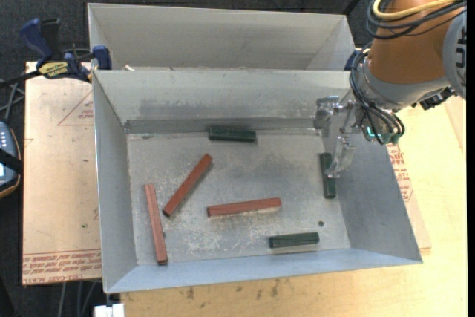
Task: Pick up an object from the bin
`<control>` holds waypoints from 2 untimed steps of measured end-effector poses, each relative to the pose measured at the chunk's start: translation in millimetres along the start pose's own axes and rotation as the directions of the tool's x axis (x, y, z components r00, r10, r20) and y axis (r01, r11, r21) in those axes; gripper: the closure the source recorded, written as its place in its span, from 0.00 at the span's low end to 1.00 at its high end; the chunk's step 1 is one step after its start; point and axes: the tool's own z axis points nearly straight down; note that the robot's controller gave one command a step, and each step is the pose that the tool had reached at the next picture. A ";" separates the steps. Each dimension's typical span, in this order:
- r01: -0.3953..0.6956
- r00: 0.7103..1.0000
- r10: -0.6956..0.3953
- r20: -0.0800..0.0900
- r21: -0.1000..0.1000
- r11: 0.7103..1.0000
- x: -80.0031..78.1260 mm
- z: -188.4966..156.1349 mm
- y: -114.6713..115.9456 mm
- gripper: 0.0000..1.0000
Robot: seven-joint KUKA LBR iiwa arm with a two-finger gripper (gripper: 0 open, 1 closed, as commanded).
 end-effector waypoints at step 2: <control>0.011 1.000 -0.011 0.013 0.002 1.000 -4.2 38.0 18.4 0.00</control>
Offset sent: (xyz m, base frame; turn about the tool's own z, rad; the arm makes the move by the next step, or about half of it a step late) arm 0.0030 0.0272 -0.0598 -0.0148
